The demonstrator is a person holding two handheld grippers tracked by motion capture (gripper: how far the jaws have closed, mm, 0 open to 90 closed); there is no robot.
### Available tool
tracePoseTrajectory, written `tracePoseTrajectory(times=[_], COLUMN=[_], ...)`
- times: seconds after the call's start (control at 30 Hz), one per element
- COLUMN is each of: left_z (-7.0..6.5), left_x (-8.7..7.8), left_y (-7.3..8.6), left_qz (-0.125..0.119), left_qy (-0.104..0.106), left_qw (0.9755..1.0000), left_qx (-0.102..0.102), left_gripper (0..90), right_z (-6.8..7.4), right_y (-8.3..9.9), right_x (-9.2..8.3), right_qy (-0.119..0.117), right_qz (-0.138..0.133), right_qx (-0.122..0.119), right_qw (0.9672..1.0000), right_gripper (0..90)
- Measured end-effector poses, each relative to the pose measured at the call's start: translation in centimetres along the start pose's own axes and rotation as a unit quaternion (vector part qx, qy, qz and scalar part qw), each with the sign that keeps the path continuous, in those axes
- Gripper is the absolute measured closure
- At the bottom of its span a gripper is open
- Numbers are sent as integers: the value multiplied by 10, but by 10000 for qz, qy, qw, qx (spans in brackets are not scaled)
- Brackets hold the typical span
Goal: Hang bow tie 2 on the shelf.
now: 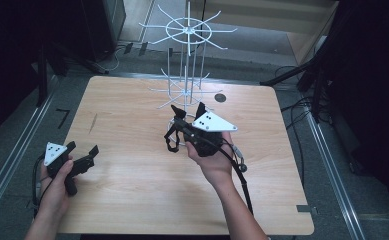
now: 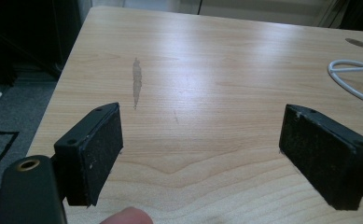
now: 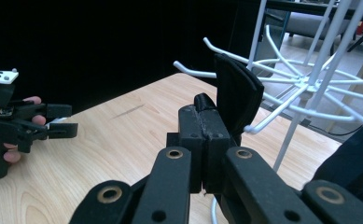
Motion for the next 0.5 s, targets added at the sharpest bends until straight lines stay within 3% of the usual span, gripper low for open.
tracePoseTrajectory(times=[0.5], left_z=[0], left_x=[0], left_y=[0], left_qz=[-12], left_qy=[35], left_qw=[10000], left_qx=[10], left_gripper=[140], right_z=[-8], right_y=[-20], right_x=[-3], right_qy=[148], right_qz=[-133], right_qx=[2], right_qw=[9998], right_gripper=[900])
Point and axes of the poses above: each handheld gripper's, and its own axes: x roughly forward along the jaws, y roughly out of its underside, z roughly to its left, the point moved 4 cm from there along x, roughly forward along the jaws, and after that the axes turned 4 degrees about z, right-handed, at the moved point
